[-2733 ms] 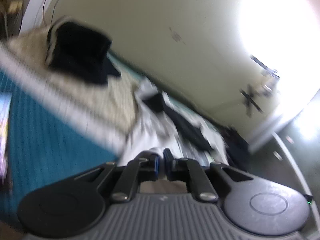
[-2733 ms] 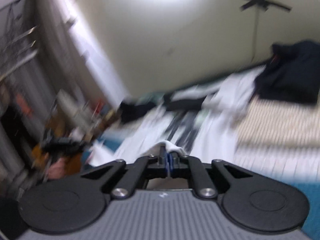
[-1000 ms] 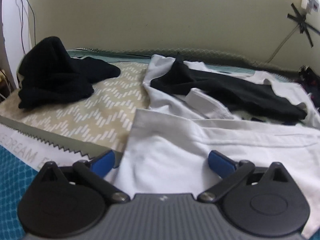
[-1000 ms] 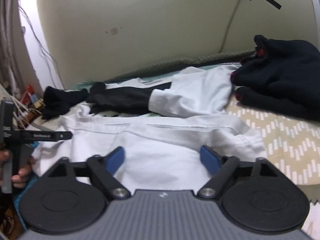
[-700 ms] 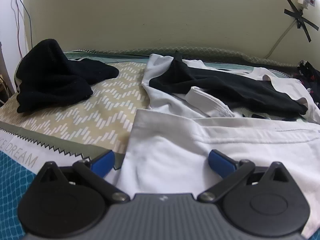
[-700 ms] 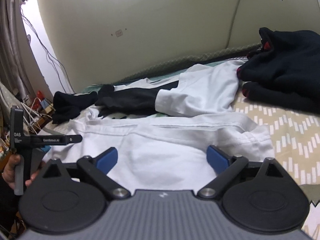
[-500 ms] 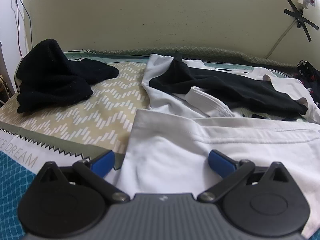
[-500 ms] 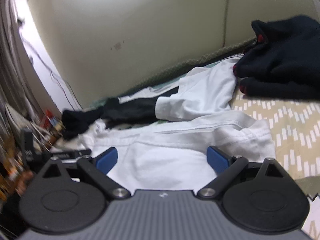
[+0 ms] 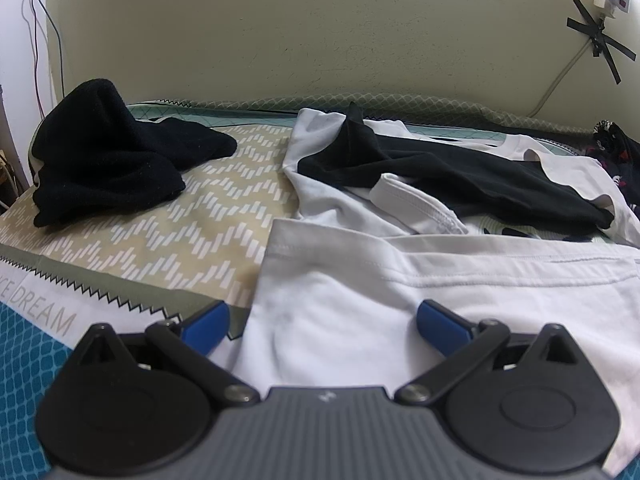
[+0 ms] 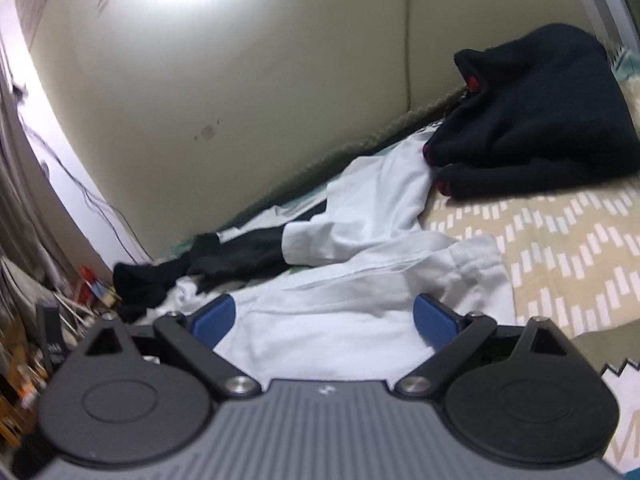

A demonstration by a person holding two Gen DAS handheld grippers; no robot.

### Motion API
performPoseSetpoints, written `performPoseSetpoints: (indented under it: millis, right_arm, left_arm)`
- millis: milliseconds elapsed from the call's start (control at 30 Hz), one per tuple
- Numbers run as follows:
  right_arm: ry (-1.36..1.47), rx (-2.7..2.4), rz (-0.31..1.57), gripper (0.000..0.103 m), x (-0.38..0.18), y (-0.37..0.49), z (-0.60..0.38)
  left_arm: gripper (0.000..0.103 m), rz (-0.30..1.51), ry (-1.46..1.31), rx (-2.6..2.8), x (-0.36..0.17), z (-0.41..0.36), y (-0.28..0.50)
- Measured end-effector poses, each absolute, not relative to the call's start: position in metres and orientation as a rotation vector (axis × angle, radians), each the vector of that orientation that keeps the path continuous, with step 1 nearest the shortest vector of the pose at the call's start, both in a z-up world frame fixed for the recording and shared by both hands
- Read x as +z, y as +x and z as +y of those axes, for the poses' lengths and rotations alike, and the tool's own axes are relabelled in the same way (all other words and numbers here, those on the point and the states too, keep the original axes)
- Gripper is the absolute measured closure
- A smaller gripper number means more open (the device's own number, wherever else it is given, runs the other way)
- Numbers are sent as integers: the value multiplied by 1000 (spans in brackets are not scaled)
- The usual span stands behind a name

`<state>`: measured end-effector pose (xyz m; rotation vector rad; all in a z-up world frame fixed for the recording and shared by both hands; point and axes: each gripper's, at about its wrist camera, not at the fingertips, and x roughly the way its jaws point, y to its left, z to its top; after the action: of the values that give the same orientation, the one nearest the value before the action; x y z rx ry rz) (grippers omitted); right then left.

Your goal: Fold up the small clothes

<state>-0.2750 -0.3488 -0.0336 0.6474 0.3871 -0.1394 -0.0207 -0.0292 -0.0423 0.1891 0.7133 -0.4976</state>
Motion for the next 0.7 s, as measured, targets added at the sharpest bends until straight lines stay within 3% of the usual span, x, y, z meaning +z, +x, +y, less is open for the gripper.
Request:
performPoseSetpoints:
  millis: [700]
  right_arm:
    - [662, -119, 362, 14, -34, -278, -348]
  left_arm:
    - [0, 712, 183, -500, -42, -29, -22]
